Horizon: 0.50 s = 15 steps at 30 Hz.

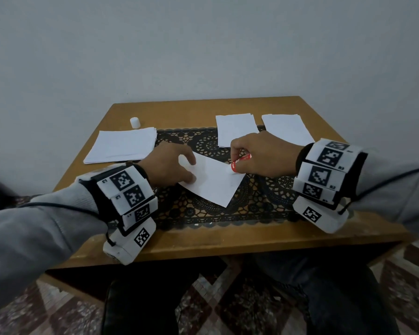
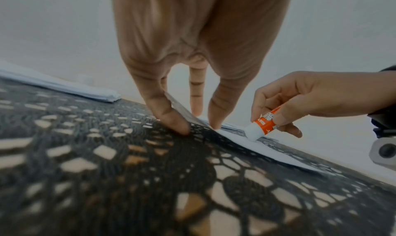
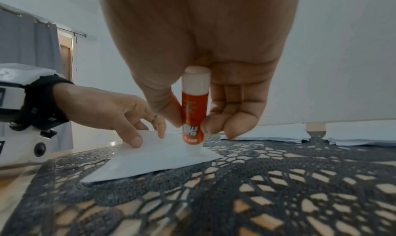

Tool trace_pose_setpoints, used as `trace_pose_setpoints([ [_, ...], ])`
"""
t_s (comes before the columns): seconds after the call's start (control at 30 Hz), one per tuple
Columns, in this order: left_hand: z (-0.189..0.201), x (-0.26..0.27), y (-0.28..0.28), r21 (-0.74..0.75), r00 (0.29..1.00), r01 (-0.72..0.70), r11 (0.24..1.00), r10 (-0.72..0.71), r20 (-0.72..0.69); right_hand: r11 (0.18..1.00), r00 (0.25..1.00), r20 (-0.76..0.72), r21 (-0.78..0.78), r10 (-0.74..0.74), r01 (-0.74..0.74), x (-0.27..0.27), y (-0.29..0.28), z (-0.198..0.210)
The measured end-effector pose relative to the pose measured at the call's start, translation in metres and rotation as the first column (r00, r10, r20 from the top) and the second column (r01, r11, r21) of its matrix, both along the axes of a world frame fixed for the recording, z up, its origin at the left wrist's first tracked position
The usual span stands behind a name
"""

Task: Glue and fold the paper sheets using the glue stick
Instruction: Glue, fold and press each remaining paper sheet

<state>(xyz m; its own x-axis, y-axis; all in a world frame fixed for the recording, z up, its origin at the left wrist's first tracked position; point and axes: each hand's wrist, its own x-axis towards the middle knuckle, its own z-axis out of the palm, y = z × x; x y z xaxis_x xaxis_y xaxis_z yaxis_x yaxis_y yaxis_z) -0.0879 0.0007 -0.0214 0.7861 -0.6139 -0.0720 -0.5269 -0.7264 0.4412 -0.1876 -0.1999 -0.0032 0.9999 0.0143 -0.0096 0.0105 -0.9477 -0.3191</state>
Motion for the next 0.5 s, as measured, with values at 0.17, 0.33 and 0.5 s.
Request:
trace_pose_setpoints([
  [0.17,-0.003,0.001,-0.003,0.049,0.993,0.117,0.992,-0.117,-0.008,0.999,1.0,0.012,0.036,0.002,-0.002,-0.001,0.0,0.0],
  [0.33,-0.005,0.001,-0.008,0.124,0.989,0.14,0.982,-0.146,0.034,0.998,1.0,0.012,0.063,0.017,-0.018,-0.004,0.004,0.002],
  [0.5,-0.005,0.003,-0.009,0.139,0.988,0.144,0.98,-0.151,0.036,0.996,0.998,-0.022,0.06,0.06,-0.058,-0.013,0.016,0.004],
])
